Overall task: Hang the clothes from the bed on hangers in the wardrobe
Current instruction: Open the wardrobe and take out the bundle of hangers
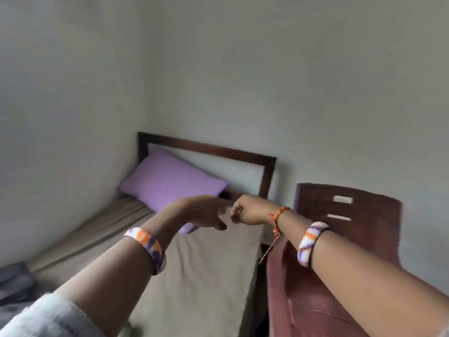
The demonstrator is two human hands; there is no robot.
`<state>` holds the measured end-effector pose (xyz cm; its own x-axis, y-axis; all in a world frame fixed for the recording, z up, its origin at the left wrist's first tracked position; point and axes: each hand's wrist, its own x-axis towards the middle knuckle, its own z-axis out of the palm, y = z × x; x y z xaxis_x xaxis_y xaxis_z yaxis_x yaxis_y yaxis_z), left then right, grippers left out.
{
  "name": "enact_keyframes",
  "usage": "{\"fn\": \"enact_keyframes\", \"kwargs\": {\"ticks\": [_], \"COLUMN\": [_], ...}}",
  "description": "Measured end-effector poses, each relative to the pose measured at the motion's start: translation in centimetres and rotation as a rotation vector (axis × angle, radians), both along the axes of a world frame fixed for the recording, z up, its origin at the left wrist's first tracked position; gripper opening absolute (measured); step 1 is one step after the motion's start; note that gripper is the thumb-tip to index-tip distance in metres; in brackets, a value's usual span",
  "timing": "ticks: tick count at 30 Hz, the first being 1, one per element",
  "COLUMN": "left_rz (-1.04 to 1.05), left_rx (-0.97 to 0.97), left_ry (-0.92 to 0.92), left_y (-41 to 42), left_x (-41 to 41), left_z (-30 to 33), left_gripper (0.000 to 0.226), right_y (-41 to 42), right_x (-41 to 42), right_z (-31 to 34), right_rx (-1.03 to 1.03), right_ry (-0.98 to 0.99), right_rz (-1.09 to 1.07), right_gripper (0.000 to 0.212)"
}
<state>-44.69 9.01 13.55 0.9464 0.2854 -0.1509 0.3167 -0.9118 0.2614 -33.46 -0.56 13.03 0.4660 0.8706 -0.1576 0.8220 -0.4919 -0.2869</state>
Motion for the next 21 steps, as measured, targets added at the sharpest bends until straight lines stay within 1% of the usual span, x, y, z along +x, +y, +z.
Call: {"fn": "enact_keyframes", "kwargs": {"ticks": [3,5,7,10,14,17,21], "left_rz": [-0.233,-0.366,-0.489,-0.665,-0.921,-1.097,-1.319], "left_rx": [0.023,0.04,0.057,0.059,-0.021,-0.062,-0.136], "left_ry": [-0.075,-0.114,-0.155,-0.205,-0.252,-0.266,-0.293], "left_y": [-6.1,-10.9,-16.3,-25.1,-38.3,-48.5,-61.9], "left_x": [5.9,8.9,11.3,13.7,13.5,11.5,8.0], "left_z": [2.7,4.3,5.9,7.8,9.8,10.8,11.7], "left_gripper": [0.042,0.037,0.036,0.04,0.041,0.04,0.038], "right_y": [-8.1,-14.0,-20.3,-30.2,-44.3,-54.4,-67.0], "right_x": [3.8,5.4,6.2,5.9,2.1,-2.5,-9.8], "right_z": [2.7,4.3,5.6,7.4,9.3,10.3,11.5], "right_rx": [0.033,0.05,0.062,0.061,0.057,0.006,0.013], "right_ry": [-0.064,-0.102,-0.132,-0.182,-0.212,-0.223,-0.256], "right_rz": [-0.214,-0.354,-0.483,-0.678,-0.932,-1.104,-1.306], "right_gripper": [0.026,0.029,0.029,0.031,0.03,0.032,0.03]}}
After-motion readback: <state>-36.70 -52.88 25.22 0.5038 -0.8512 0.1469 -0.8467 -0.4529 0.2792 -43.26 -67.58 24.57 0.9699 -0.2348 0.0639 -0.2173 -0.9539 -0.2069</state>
